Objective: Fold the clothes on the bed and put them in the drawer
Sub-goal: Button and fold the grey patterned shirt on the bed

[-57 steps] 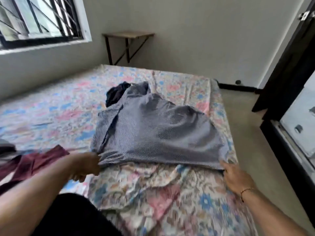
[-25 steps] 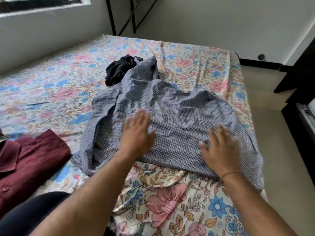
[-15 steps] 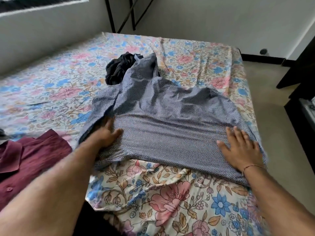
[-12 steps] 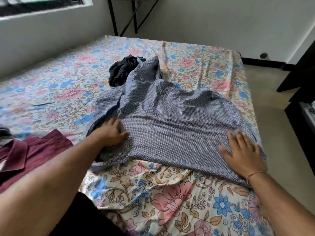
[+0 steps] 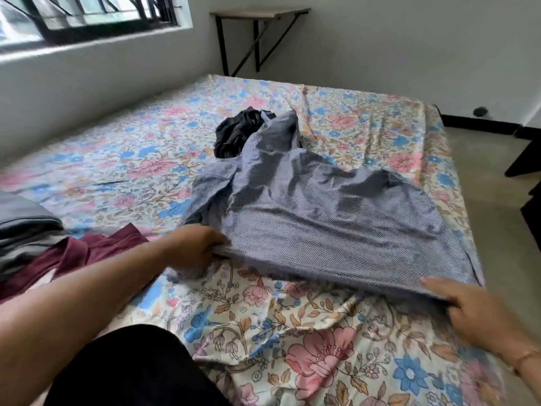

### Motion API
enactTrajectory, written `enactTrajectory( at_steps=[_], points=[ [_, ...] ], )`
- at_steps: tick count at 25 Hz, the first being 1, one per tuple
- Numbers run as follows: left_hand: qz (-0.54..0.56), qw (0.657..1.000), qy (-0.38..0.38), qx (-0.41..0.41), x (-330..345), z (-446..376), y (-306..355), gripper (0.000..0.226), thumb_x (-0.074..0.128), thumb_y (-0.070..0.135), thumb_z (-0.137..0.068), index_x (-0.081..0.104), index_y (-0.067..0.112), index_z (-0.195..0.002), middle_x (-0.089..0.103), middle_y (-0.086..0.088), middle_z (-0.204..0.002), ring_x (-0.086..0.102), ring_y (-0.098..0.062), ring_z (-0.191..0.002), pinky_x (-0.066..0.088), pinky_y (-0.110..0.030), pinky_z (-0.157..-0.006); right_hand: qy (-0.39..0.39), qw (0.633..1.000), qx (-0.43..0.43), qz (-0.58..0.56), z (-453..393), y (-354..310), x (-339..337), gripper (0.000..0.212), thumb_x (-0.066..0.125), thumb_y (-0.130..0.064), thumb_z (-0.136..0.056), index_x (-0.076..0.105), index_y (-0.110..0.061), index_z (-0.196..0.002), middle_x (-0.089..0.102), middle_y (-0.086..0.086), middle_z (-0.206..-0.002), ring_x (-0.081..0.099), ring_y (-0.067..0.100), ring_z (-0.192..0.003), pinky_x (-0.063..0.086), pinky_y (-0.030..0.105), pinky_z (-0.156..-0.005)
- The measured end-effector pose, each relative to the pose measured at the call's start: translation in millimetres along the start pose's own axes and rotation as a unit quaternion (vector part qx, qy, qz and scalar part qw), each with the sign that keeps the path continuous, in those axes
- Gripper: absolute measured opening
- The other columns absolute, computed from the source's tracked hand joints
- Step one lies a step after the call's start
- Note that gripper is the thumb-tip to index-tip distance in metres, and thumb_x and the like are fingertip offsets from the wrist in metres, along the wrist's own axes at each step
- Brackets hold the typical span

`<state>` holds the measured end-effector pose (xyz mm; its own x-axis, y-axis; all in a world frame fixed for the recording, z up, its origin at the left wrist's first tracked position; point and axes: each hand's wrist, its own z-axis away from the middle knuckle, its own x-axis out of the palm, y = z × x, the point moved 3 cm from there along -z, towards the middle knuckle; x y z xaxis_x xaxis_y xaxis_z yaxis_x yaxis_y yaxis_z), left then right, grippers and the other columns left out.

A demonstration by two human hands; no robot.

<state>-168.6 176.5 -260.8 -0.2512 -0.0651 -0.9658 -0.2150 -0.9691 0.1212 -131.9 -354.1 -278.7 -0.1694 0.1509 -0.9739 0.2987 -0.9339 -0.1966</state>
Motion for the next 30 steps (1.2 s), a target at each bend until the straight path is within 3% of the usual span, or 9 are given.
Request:
enactTrajectory(
  at_steps=[3, 5, 7, 11, 16, 19, 21, 27, 30],
  points=[
    [0.142, 0.988, 0.006, -0.062, -31, -4, -35, 0.015, 0.069, 0.016, -0.095, 0.074, 0.031, -0.096, 0.075, 0.008, -0.087, 0.07, -0.01, -0.081, 0.055, -0.031, -0.075, 0.067, 0.983, 0.088, -0.147, -25, 53, -6, 0.054, 0.07, -0.009, -0.09, 0.067, -0.063, -0.091, 0.076, -0.009, -0.086, 0.072, 0.034, -0.075, 0.06, 0.048, -0.067],
    [0.179, 0.98, 0.016, -0.084, -55, -20, -51, 0.012, 0.072, 0.019, -0.097, 0.076, 0.03, -0.097, 0.076, 0.008, -0.086, 0.068, -0.007, -0.079, 0.053, -0.029, -0.076, 0.029, 0.976, 0.112, -0.182, -64, 97, 3, 0.02, 0.067, -0.067, -0.083, 0.067, -0.059, -0.102, 0.075, -0.009, -0.08, 0.068, 0.037, -0.066, 0.055, 0.044, -0.051],
    [0.158, 0.98, 0.057, -0.102, -75, -51, -60, 0.007, 0.075, 0.022, -0.096, 0.075, 0.028, -0.092, 0.073, 0.008, -0.082, 0.066, -0.01, -0.08, 0.048, -0.031, -0.075, 0.078, 0.963, 0.128, -0.226, -93, 95, -14, 0.057, 0.062, -0.088, -0.071, 0.072, -0.043, -0.105, 0.075, -0.001, -0.077, 0.062, 0.034, -0.056, 0.046, 0.036, -0.042],
    [0.147, 0.966, 0.139, -0.16, -90, -132, -62, 0.008, 0.076, 0.018, -0.09, 0.076, 0.021, -0.098, 0.075, -0.005, -0.093, 0.068, -0.026, -0.093, 0.049, -0.033, -0.081, 0.158, 0.95, 0.172, -0.207, -147, 87, -22, 0.008, 0.069, -0.021, -0.094, 0.072, -0.026, -0.089, 0.068, 0.006, -0.065, 0.052, 0.022, -0.046, 0.047, 0.026, -0.05],
    [-0.099, 0.967, 0.182, -0.146, -77, -172, 0, 0.079, 0.071, 0.06, -0.085, 0.042, 0.029, -0.153, 0.045, -0.009, -0.156, 0.039, -0.032, -0.144, 0.031, -0.054, -0.117, 0.233, 0.967, 0.092, -0.051, -147, 39, -23, 0.041, 0.068, -0.037, -0.086, 0.064, -0.027, -0.126, 0.068, 0.015, -0.124, 0.064, 0.037, -0.109, 0.053, 0.051, -0.093],
    [-0.134, 0.977, 0.142, 0.085, -9, -137, 63, 0.076, 0.053, 0.053, -0.094, 0.026, 0.034, -0.162, 0.018, 0.001, -0.172, 0.019, -0.022, -0.157, 0.017, -0.05, -0.125, 0.025, 0.995, -0.098, 0.016, -99, -43, -11, 0.082, 0.057, -0.059, -0.093, 0.017, -0.039, -0.162, 0.015, -0.013, -0.164, 0.019, 0.013, -0.152, 0.019, 0.05, -0.124],
    [-0.082, 0.983, 0.13, 0.1, 30, -122, 46, 0.065, 0.044, 0.049, -0.099, 0.032, 0.035, -0.161, 0.028, 0.005, -0.17, 0.031, -0.021, -0.155, 0.03, -0.049, -0.123, -0.131, 0.986, -0.073, 0.076, -103, -38, 11, 0.09, 0.047, -0.059, -0.093, -0.016, -0.049, -0.157, -0.022, -0.019, -0.161, -0.011, 0.011, -0.156, -0.004, 0.052, -0.127],
    [-0.117, 0.981, 0.136, -0.075, 3, -143, -6, 0.072, 0.08, 0.046, -0.084, 0.054, 0.03, -0.149, 0.054, 0.001, -0.154, 0.051, -0.028, -0.139, 0.048, -0.055, -0.101, -0.142, 0.985, -0.008, 0.099, -143, -35, -3, 0.115, 0.049, 0.016, -0.085, -0.011, -0.05, -0.158, -0.021, -0.011, -0.168, -0.007, 0.023, -0.158, 0.04, 0.053, -0.117],
    [-0.091, 0.988, 0.104, -0.072, -10, -158, -14, 0.061, 0.063, 0.024, -0.098, 0.045, 0.03, -0.156, 0.046, 0.0, -0.16, 0.047, -0.026, -0.143, 0.044, -0.048, -0.114, -0.16, 0.978, -0.021, 0.134, -156, -27, -3, 0.117, 0.043, 0.025, -0.084, -0.008, -0.049, -0.159, -0.014, -0.004, -0.171, -0.002, 0.03, -0.159, 0.03, 0.049, -0.123]
  ],
)
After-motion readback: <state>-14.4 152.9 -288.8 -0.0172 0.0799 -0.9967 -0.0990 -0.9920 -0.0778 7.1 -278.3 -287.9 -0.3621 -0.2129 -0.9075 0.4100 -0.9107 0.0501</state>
